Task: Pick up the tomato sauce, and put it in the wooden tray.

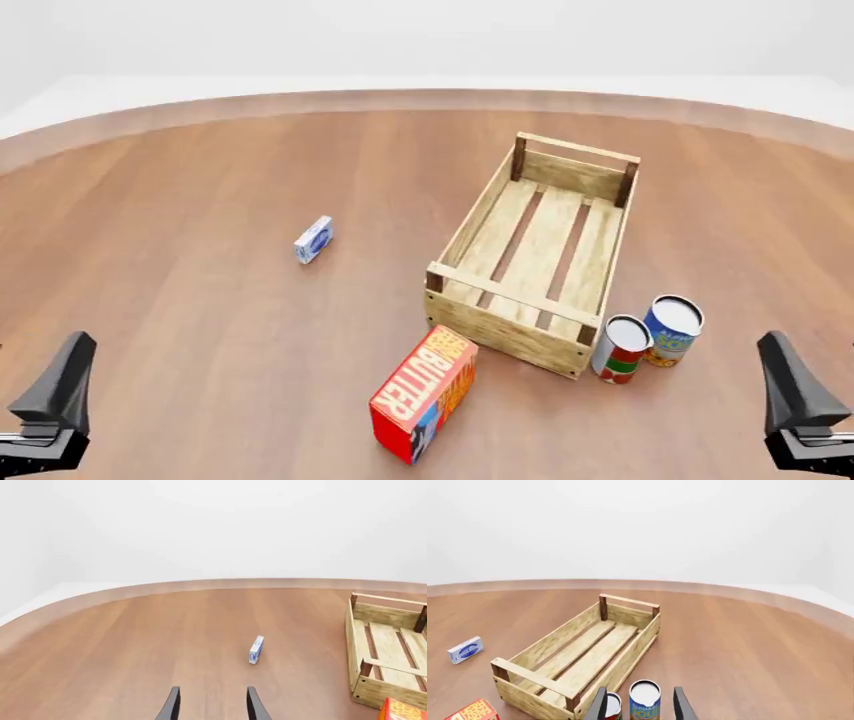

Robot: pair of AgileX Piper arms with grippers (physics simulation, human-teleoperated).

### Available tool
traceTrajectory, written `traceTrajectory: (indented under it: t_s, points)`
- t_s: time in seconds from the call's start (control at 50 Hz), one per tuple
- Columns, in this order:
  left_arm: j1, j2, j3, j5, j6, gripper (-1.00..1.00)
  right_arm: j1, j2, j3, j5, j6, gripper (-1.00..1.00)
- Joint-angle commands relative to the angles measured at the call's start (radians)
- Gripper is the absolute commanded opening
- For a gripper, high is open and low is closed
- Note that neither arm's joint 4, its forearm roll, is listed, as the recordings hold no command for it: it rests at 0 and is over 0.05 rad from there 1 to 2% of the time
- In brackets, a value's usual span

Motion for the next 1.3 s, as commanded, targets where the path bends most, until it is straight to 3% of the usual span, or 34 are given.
traceTrajectory:
  t_s: [0.02,0.66,1.3]
  points:
    - [0.0,0.005,-0.003,-0.001,0.0,1.0,-0.005,0.006,-0.002,0.006,0.003,1.0]
    - [0.0,0.005,-0.003,-0.001,0.0,1.0,0.094,0.087,-0.049,0.098,-0.001,1.0]
    - [0.0,0.005,-0.003,-0.001,0.0,1.0,0.121,0.235,-0.112,0.167,-0.031,1.0]
